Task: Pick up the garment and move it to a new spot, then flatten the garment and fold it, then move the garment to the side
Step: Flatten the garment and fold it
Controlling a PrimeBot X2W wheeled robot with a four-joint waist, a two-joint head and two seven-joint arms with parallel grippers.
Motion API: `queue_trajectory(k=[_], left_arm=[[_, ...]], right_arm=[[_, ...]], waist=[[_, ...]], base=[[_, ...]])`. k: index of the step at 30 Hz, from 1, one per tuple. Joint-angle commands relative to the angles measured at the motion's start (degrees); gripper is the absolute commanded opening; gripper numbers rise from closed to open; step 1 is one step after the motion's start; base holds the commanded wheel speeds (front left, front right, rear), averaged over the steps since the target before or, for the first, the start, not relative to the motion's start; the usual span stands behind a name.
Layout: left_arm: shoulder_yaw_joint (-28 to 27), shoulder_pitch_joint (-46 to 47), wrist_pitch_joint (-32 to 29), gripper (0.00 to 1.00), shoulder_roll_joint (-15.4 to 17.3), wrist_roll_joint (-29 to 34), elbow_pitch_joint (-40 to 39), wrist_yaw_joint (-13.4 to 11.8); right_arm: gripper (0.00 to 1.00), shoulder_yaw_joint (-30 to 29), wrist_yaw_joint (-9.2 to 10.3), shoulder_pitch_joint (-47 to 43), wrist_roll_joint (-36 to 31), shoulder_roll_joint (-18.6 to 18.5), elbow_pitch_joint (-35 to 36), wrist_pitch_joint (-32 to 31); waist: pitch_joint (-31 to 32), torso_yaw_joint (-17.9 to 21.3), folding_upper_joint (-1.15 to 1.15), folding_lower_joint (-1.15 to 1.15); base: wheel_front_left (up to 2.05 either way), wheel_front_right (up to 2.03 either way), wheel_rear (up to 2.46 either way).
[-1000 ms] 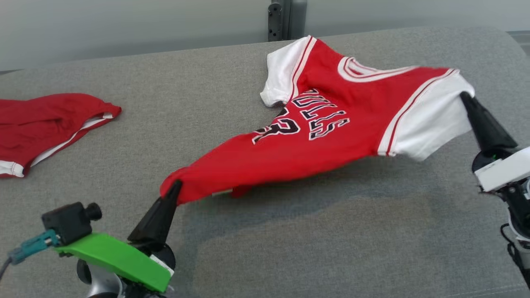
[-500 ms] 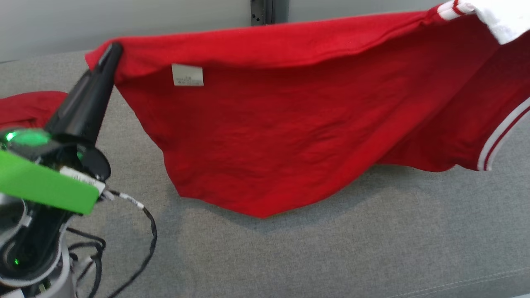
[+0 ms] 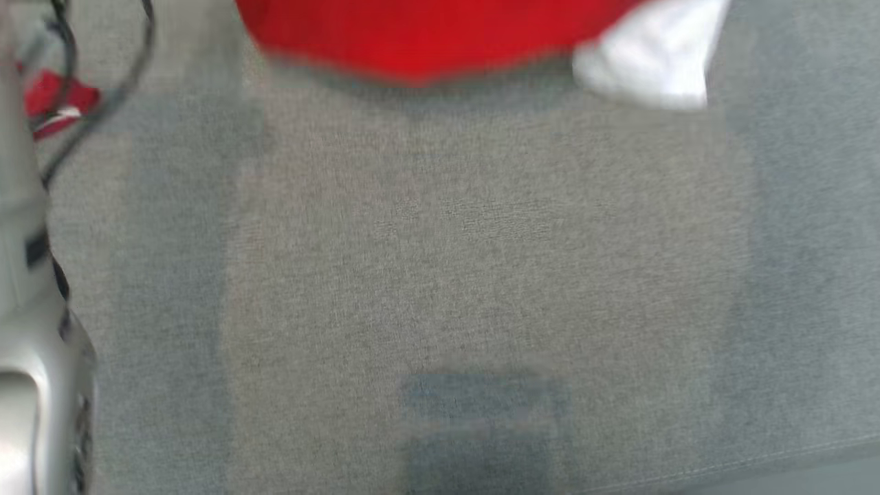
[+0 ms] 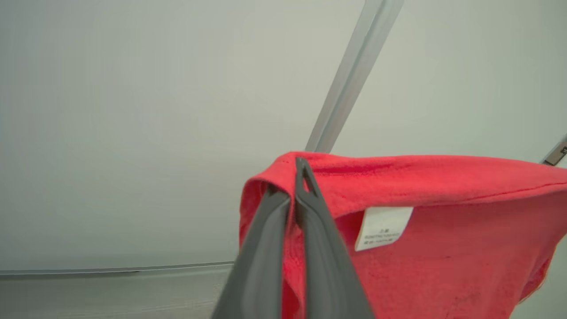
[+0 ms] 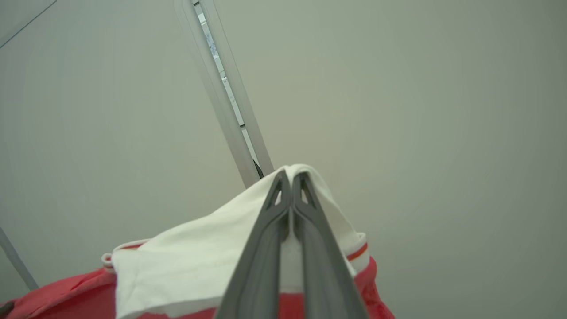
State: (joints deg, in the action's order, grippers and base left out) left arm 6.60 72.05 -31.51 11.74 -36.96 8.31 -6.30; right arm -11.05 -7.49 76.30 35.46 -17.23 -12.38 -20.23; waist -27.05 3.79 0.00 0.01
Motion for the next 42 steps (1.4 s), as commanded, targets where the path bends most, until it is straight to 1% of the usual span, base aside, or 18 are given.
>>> queue_trajectory(k=[1, 2, 5, 7, 9, 12, 13, 15, 18, 22, 26, 27, 29, 31, 33, 35, 38, 42], left_arm=[[-0.3, 4.3, 3.4, 0.00, 0.0, 1.9, 3.7, -0.2], [-0.3, 7.2, 6.0, 0.00, -0.6, 3.2, 6.7, -0.4], [0.0, 13.6, 15.3, 0.00, -2.0, 5.0, 14.0, 2.0], [1.0, 15.8, 21.4, 0.00, -2.0, 6.8, 18.1, 4.3], [1.6, 16.7, 25.9, 0.00, -2.1, 7.4, 22.7, 6.3], [1.9, 14.7, 31.2, 0.00, -2.4, 7.3, 29.0, 9.0], [2.1, 13.5, 32.6, 0.00, -2.3, 7.5, 31.1, 9.5], [1.8, 11.0, 35.2, 0.00, -2.2, 7.2, 34.8, 9.7], [1.4, 7.0, 37.3, 0.00, -2.7, 5.8, 38.9, 10.7], [1.3, -0.1, 39.2, 0.00, -3.6, 3.9, 41.5, 12.2], [0.8, -6.7, 39.9, 0.00, -4.4, 0.9, 39.3, 13.2], [1.1, -8.8, 39.2, 0.00, -4.5, 0.3, 38.2, 13.3], [1.2, -13.1, 38.7, 0.00, -4.7, -1.6, 35.3, 13.5], [1.9, -17.5, 37.8, 0.00, -4.2, -1.9, 31.8, 13.6], [1.9, -24.0, 37.2, 0.00, -3.8, -2.8, 28.2, 13.5], [2.1, -31.2, 36.8, 0.00, -3.2, -2.6, 23.3, 12.6], [2.3, -44.2, 35.7, 0.00, -2.9, -2.8, 14.4, 9.8], [3.0, -63.0, 33.5, 0.00, -4.2, -3.7, 0.6, 4.8]], right_arm=[[0.00, 0.4, 0.00, 4.0, -1.6, 1.0, -2.3, 2.2], [0.00, 0.5, 0.01, 7.0, -2.8, 1.8, -4.1, 4.2], [0.00, 2.3, 0.01, 13.4, -4.3, 4.4, -8.2, 9.9], [0.00, 3.7, 0.01, 15.3, -3.9, 5.3, -10.3, 12.7], [0.00, 5.9, 0.00, 15.4, -2.9, 5.3, -11.6, 14.6], [0.00, 9.7, 0.00, 11.0, -0.4, 4.0, -12.4, 16.8], [0.00, 10.7, 0.00, 9.0, 0.8, 3.4, -12.4, 17.6], [0.00, 12.5, -0.01, 4.4, 3.6, 2.4, -12.1, 18.9], [0.00, 14.7, -0.01, -4.0, 7.6, 0.6, -10.3, 20.7], [0.00, 15.9, -0.01, -15.9, 13.0, -1.7, -6.6, 23.6], [0.00, 16.3, 0.00, -26.7, 16.1, -4.5, -1.7, 26.2], [0.00, 16.2, 0.00, -29.4, 16.7, -5.1, -0.4, 26.6], [0.00, 15.7, 0.00, -34.1, 17.7, -5.9, 2.1, 27.9], [0.00, 15.0, 0.01, -38.5, 18.0, -6.5, 4.2, 28.5], [0.00, 14.9, 0.01, -43.9, 18.3, -6.5, 5.9, 28.7], [0.00, 14.5, 0.02, -49.4, 17.9, -6.8, 7.4, 28.4], [0.00, 13.5, 0.04, -58.3, 17.6, -6.0, 9.5, 27.4], [0.00, 11.0, 0.04, -70.2, 16.1, -4.9, 11.2, 25.9]], waist=[[-8.6, -1.0, 0.00, -0.01], [-9.9, -0.9, 0.00, -0.01], [-13.0, -0.5, 0.00, -0.01], [-14.2, -0.3, 0.00, -0.01], [-15.3, 0.0, 0.00, -0.01], [-15.7, 0.3, 0.00, -0.01], [-15.6, 0.4, 0.00, -0.01], [-15.1, 0.5, 0.00, -0.01], [-14.0, 0.5, 0.00, -0.01], [-11.5, 0.3, 0.00, -0.01], [-8.0, -0.1, 0.00, -0.01], [-6.8, -0.2, 0.00, -0.01], [-3.9, -0.3, 0.00, -0.01], [-1.1, -0.2, 0.00, -0.01], [2.9, 0.1, 0.00, -0.01], [6.8, 0.6, 0.00, -0.01], [12.0, 1.4, 0.00, -0.01], [15.6, 1.9, 0.00, -0.01]], base=[[0.00, 0.00, 0.00], [0.00, 0.00, 0.00], [0.00, 0.00, 0.00], [0.00, 0.00, 0.00], [0.00, 0.00, 0.00], [0.00, 0.00, 0.00], [0.00, 0.00, 0.00], [0.00, 0.00, 0.00], [0.00, 0.00, 0.00], [0.00, 0.00, 0.00], [0.00, 0.00, 0.00], [0.00, 0.00, 0.00], [0.00, 0.00, 0.00], [0.00, 0.00, 0.00], [0.00, 0.00, 0.00], [0.00, 0.00, 0.00], [0.00, 0.00, 0.00], [0.00, 0.00, 0.00]])
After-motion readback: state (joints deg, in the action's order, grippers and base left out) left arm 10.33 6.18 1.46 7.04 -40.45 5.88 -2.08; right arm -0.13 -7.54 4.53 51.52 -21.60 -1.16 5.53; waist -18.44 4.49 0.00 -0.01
